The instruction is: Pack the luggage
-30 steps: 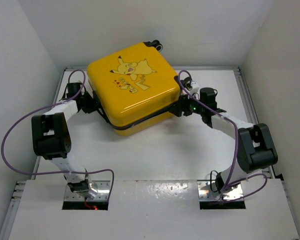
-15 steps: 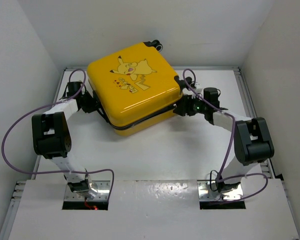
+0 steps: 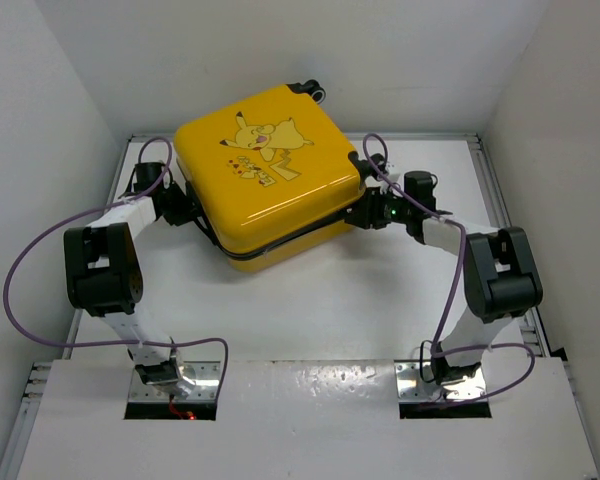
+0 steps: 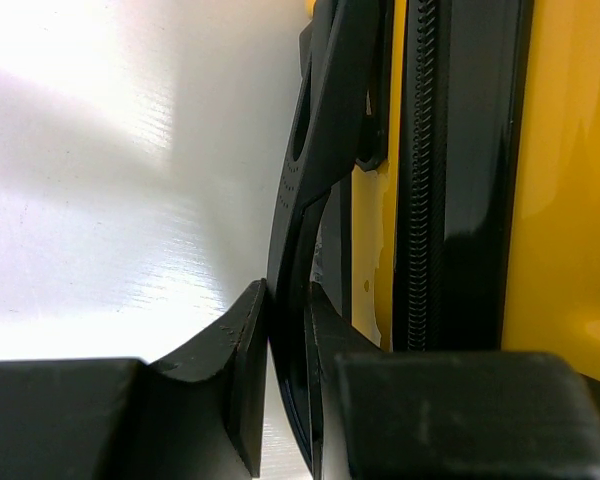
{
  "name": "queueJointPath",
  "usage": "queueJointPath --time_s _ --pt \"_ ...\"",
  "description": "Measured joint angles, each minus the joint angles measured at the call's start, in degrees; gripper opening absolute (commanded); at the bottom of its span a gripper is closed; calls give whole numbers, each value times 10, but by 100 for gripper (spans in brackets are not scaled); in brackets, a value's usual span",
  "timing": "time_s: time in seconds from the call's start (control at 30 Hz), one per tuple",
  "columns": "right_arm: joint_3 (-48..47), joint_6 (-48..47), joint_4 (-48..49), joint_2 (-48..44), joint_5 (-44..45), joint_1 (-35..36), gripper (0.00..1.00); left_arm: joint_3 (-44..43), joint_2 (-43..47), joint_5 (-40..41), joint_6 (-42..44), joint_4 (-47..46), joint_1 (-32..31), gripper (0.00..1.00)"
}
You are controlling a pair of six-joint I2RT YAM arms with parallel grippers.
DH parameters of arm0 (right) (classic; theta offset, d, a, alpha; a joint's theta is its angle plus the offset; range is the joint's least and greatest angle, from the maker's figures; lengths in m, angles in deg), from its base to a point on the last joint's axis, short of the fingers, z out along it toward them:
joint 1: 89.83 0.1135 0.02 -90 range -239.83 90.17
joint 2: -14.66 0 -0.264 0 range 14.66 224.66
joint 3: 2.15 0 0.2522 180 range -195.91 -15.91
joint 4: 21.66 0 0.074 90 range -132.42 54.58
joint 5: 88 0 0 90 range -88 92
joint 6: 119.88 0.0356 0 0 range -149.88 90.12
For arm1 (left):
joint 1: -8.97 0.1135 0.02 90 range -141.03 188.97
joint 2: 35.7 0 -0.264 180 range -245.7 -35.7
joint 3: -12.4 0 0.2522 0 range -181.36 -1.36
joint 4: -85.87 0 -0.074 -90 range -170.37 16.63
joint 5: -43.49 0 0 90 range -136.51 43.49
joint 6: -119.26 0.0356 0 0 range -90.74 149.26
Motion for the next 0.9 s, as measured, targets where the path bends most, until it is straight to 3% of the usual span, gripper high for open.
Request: queueJointPath --time_s 0.17,0.3,0.53,0.9 --pt "-4 3 -1 7 0 4 9 0 0 1 0 0 0 0" --pt "-6 5 0 7 -2 9 0 0 0 1 2 0 0 0" --pt "4 6 2 -7 18 12 0 -2 0 2 8 4 1 0" --pt "66 -29 18 -85 140 17 0 -23 -10 -11 60 34 36 0"
